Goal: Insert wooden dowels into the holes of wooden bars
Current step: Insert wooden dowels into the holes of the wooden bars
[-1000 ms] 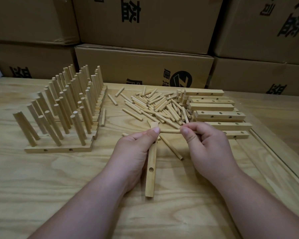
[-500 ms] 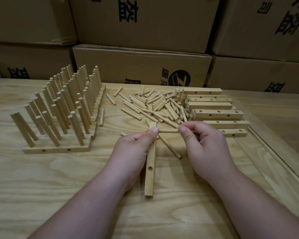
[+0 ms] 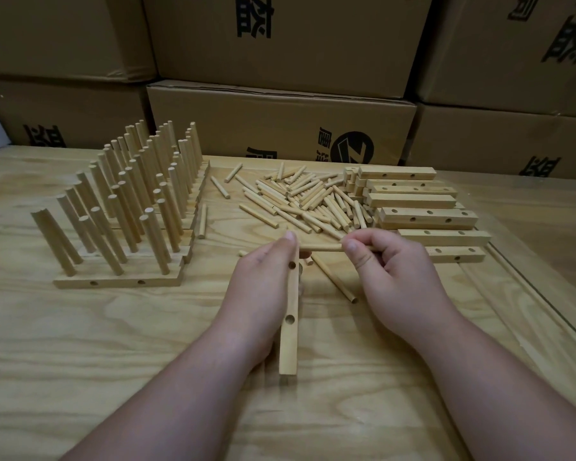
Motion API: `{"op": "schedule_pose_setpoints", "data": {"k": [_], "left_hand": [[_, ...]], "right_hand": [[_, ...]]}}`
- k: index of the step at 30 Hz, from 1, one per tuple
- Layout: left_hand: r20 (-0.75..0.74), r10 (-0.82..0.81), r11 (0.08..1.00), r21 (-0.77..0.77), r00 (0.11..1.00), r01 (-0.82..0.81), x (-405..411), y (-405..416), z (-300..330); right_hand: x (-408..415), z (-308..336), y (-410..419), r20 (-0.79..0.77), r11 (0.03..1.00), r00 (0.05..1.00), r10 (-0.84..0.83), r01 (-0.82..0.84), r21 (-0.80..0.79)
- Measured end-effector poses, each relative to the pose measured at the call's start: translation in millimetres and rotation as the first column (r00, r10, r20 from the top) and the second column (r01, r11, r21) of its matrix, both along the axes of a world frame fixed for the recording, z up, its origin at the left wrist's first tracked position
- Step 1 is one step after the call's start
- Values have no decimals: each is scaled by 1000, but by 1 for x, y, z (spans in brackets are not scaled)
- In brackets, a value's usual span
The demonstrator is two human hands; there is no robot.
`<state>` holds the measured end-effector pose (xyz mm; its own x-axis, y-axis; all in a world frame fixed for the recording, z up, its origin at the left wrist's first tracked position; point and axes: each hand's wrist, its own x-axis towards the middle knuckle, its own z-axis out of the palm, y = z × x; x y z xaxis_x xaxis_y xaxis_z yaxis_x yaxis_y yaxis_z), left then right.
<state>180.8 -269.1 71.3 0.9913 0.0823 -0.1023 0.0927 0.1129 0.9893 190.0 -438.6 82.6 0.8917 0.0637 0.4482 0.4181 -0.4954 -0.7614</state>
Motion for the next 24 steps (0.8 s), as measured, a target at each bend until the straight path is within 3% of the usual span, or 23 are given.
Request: {"op": "schedule_pose_setpoints", "data": {"k": [5,8,11,14,19,24], "left_hand": [[64,25,985,167,998,-36,-1,2,2],[54,-20,918,397,998,-3,1,3,2],[41,-53,851,525,998,24,-2,1,6],[25,-52,829,559,998,30,-3,0,8],[67,31,871,487,997,-60,-1,-1,5],[40,-50,875,483,998,24,-1,4,3]], "right_hand": [[-2,1,-1,-2,999,999,44,-44,23],[-3,3,0,-5,997,997,76,-76,-27],[-3,4,0,-23,996,997,79,-80,-40],[-3,3,-1,-50,997,996,76,-77,-20],[-4,2,11,-7,999,999,37,-37,-39],[-5,4,8,-36,998,997,65,-65,-16]]}}
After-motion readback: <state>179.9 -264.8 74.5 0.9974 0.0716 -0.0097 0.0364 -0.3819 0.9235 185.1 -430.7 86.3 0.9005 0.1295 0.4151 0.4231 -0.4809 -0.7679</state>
